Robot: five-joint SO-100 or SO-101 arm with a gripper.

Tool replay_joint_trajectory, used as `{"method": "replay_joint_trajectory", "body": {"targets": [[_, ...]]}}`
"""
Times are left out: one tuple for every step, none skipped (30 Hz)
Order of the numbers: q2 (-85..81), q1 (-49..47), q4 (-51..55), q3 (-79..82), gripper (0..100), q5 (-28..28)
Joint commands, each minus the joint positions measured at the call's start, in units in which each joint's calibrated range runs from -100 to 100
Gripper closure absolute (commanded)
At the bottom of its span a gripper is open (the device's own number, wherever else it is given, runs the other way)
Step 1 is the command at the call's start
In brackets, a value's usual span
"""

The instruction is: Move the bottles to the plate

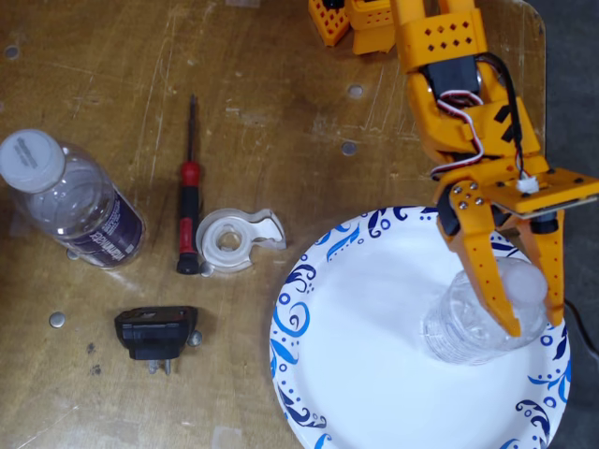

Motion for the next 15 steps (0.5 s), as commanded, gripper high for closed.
{"method": "replay_joint_trajectory", "body": {"targets": [[-0.1,1.1,-2.9,1.9,99,0.0],[-0.1,1.2,-4.3,2.6,99,0.0],[-0.1,1.9,-5.5,3.4,99,0.0],[-0.1,2.1,-6.7,4.2,99,0.1],[-0.1,2.2,-8.0,4.8,99,0.2],[-0.1,2.4,-9.2,5.5,99,0.2],[-0.1,2.6,-10.3,6.3,99,0.1],[-0.1,2.8,-11.1,6.9,99,0.1],[-0.2,2.8,-12.0,7.4,99,0.3],[-0.2,2.9,-12.6,7.9,99,0.3],[-0.3,2.9,-13.0,8.3,99,0.4],[-0.5,2.9,-13.2,8.3,99,0.4],[-0.6,2.9,-13.0,8.3,99,0.4],[-0.6,2.9,-12.8,8.1,99,0.4],[-0.6,2.9,-12.4,7.6,98,0.4]]}}
